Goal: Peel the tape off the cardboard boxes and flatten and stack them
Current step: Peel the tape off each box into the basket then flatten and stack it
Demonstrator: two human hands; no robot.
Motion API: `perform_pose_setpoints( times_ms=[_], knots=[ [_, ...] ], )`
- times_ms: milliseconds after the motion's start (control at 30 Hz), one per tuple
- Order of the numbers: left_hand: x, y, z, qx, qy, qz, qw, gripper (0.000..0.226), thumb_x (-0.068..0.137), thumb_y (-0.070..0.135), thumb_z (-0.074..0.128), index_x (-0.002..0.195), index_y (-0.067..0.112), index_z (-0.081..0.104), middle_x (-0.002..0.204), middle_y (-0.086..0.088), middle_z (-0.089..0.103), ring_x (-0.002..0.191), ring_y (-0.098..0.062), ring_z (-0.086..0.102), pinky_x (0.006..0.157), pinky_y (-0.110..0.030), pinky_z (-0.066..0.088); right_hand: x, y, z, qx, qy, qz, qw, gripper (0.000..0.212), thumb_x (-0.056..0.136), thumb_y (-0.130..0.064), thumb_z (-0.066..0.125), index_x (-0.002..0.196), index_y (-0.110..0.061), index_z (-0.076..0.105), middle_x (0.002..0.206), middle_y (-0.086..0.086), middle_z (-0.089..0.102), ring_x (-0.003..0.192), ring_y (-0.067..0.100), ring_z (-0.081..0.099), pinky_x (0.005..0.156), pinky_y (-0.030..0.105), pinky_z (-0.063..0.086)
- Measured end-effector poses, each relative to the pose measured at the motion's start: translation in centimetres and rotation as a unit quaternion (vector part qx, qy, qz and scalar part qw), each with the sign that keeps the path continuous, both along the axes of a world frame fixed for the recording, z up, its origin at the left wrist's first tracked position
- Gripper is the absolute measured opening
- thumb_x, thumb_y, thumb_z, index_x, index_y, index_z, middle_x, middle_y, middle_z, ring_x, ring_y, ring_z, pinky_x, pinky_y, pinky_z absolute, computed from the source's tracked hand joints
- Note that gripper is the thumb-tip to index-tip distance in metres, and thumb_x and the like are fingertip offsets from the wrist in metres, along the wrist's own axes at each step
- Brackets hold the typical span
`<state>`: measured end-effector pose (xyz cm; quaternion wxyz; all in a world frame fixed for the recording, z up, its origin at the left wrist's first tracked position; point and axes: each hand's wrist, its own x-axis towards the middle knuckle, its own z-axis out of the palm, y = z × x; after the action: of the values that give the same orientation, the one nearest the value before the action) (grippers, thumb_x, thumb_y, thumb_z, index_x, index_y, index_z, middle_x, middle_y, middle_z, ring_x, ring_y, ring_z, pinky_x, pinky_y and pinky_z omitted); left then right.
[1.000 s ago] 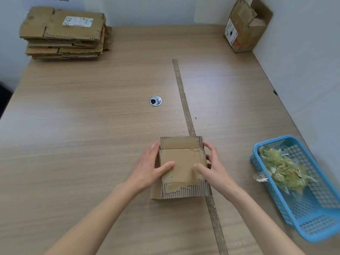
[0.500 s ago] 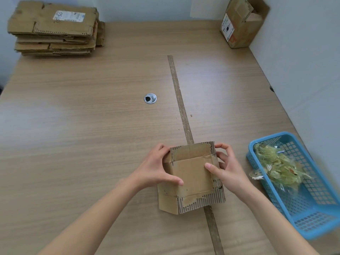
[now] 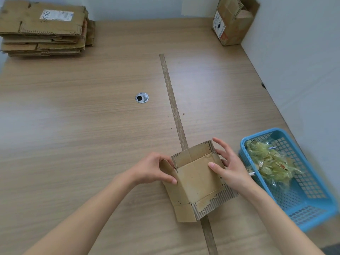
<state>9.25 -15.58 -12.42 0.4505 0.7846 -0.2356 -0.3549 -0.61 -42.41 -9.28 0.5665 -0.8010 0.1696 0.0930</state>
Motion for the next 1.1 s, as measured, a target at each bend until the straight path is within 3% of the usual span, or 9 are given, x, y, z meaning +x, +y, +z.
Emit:
perform_pose_setpoints(
  times_ms=[133, 233, 367, 600, 667, 767, 900, 1000, 1100],
  knots=[
    [-0.7, -1.4, 0.5, -0.032, 0.022, 0.006, 0.999, 0.039, 0.064, 0.031, 0.094, 0.086, 0.008, 0.070, 0.074, -0.007, 0.066, 0.072, -0.011, 0.055, 0.066, -0.031, 0.042, 0.0, -0.8, -0.4, 0.002, 0.001, -0.014, 1.000, 0.073, 0.094, -0.008, 0.071, 0.140, -0.057, 0.043, 0.134, -0.008, 0.058, 0.131, 0.011, 0.054, 0.118, 0.046, 0.038],
    [-0.8, -2.1, 0.6, -0.058, 0.022, 0.014, 0.998, 0.031, 0.068, 0.022, 0.094, 0.073, 0.022, 0.063, 0.067, 0.012, 0.055, 0.067, -0.008, 0.049, 0.062, -0.029, 0.036, -0.3, -1.6, -0.6, 0.014, -0.004, -0.029, 0.999, 0.072, 0.094, -0.008, 0.071, 0.141, -0.054, 0.043, 0.138, -0.003, 0.058, 0.132, 0.017, 0.054, 0.116, 0.050, 0.040],
    [-1.1, -2.1, 0.4, -0.061, 0.022, 0.009, 0.998, 0.035, 0.074, 0.013, 0.092, 0.076, 0.028, 0.061, 0.074, 0.007, 0.057, 0.074, -0.010, 0.049, 0.067, -0.031, 0.037, -0.8, -2.1, -0.8, 0.015, -0.007, -0.021, 1.000, 0.072, 0.093, -0.012, 0.072, 0.139, -0.058, 0.043, 0.138, -0.009, 0.058, 0.132, 0.016, 0.054, 0.115, 0.051, 0.040],
    [-0.8, -1.3, -0.2, 0.026, -0.097, -0.020, 0.995, 0.035, 0.072, 0.037, 0.092, 0.077, 0.051, 0.060, 0.097, 0.013, 0.069, 0.094, -0.006, 0.059, 0.085, -0.030, 0.047, -0.9, -2.0, -1.2, -0.002, 0.005, -0.010, 1.000, 0.072, 0.093, -0.015, 0.073, 0.142, -0.056, 0.040, 0.134, -0.013, 0.056, 0.126, 0.004, 0.055, 0.117, 0.041, 0.040],
    [-1.1, -1.1, -0.9, 0.040, -0.115, 0.004, 0.993, 0.031, 0.070, 0.043, 0.092, 0.088, 0.046, 0.067, 0.104, 0.019, 0.069, 0.099, -0.003, 0.060, 0.091, -0.032, 0.047, -1.2, -1.6, -1.8, -0.015, 0.006, -0.007, 1.000, 0.072, 0.095, -0.013, 0.070, 0.145, -0.053, 0.039, 0.140, -0.008, 0.055, 0.132, 0.008, 0.052, 0.117, 0.039, 0.039],
    [-1.6, -1.3, -2.0, 0.103, -0.178, 0.062, 0.977, 0.055, 0.068, 0.053, 0.089, 0.115, 0.033, 0.067, 0.116, 0.016, 0.067, 0.109, -0.008, 0.058, 0.098, -0.038, 0.043, -1.8, -1.0, -2.9, -0.079, -0.010, -0.012, 0.997, 0.073, 0.096, -0.008, 0.065, 0.153, -0.044, 0.034, 0.147, -0.013, 0.046, 0.139, 0.000, 0.039, 0.116, 0.028, 0.032],
    [-3.0, -2.0, -3.0, 0.131, -0.263, 0.071, 0.953, 0.087, 0.071, 0.050, 0.086, 0.146, 0.041, 0.044, 0.134, 0.018, 0.058, 0.123, -0.007, 0.049, 0.096, -0.028, 0.033, -2.5, -0.3, -4.3, -0.192, -0.050, 0.004, 0.980, 0.066, 0.095, -0.015, 0.064, 0.151, -0.041, 0.039, 0.144, -0.011, 0.045, 0.131, 0.002, 0.043, 0.111, 0.038, 0.042],
    [-3.5, -1.9, -3.6, 0.157, -0.315, 0.056, 0.934, 0.084, 0.077, 0.052, 0.080, 0.150, 0.044, 0.040, 0.151, 0.016, 0.046, 0.136, -0.010, 0.040, 0.104, -0.030, 0.029, -3.4, 0.4, -5.6, -0.274, -0.032, 0.045, 0.960, 0.068, 0.093, -0.043, 0.064, 0.153, -0.046, 0.030, 0.153, -0.004, 0.029, 0.142, 0.015, 0.034, 0.114, 0.041, 0.038],
    [-4.5, -1.9, -3.8, 0.162, -0.366, 0.019, 0.916, 0.058, 0.091, 0.045, 0.068, 0.146, 0.035, 0.053, 0.163, 0.007, 0.035, 0.149, -0.017, 0.030, 0.118, -0.038, 0.020, -4.3, 1.0, -7.3, -0.387, -0.026, 0.087, 0.917, 0.076, 0.095, -0.064, 0.046, 0.160, -0.035, 0.019, 0.167, 0.000, 0.005, 0.153, 0.021, 0.011, 0.122, 0.048, 0.020]
  ],
)
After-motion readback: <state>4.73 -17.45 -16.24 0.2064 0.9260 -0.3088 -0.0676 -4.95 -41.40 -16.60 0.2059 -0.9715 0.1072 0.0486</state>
